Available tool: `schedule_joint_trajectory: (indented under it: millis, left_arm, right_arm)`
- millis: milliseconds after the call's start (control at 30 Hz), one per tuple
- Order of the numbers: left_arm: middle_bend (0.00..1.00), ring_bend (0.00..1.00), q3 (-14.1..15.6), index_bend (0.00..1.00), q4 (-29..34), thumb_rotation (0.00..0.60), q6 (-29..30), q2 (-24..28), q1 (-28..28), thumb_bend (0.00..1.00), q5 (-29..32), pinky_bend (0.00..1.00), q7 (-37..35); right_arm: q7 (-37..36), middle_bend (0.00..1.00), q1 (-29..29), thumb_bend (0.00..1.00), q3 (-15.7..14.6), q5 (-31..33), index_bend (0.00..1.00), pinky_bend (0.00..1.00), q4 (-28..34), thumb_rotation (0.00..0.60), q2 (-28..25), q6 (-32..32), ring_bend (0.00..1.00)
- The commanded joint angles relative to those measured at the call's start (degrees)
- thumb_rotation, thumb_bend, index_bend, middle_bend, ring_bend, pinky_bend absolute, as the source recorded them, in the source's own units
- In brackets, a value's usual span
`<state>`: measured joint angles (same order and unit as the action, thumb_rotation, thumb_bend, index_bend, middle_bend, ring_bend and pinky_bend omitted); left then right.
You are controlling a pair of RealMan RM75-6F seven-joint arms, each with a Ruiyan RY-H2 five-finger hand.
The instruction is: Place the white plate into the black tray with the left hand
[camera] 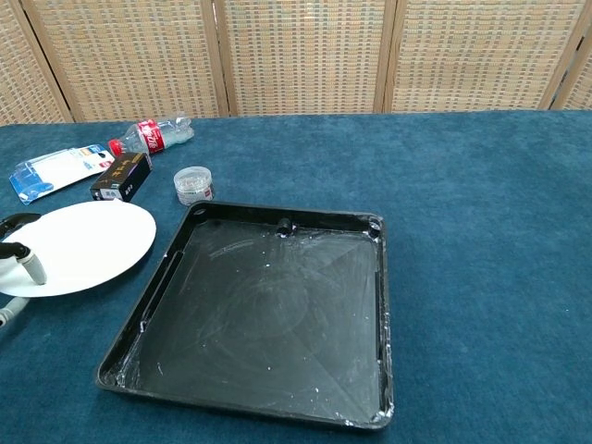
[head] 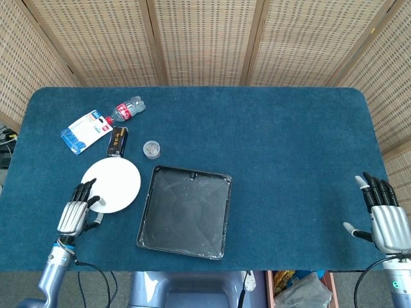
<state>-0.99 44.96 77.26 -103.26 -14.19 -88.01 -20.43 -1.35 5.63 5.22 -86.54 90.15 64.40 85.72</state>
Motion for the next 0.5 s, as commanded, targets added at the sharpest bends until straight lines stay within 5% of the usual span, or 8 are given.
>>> schedule_joint_trajectory:
  millis: [33, 500]
  left_arm:
    - [0.00, 0.00, -0.07, 0.52, 0.19, 0.600, 0.41, 0.12, 0.00, 0.46, -0.03, 0.00, -0.45]
    - [0.00, 0.00, -5.18, 0.65, 7.17, 0.600, 6.61, 3.13, -2.13, 0.47, 0.34, 0.00, -4.63]
  right_arm:
    - [-0.02, 0.00, -0.01, 0.00, -0.03, -0.03, 0.00, 0.00, 0.00, 0.600, 0.00, 0.01, 0.00]
    - [-0.10, 0.00, 0.08, 0.00, -0.22, -0.17, 0.00, 0.00, 0.09, 0.600, 0.02, -0.18, 0.00]
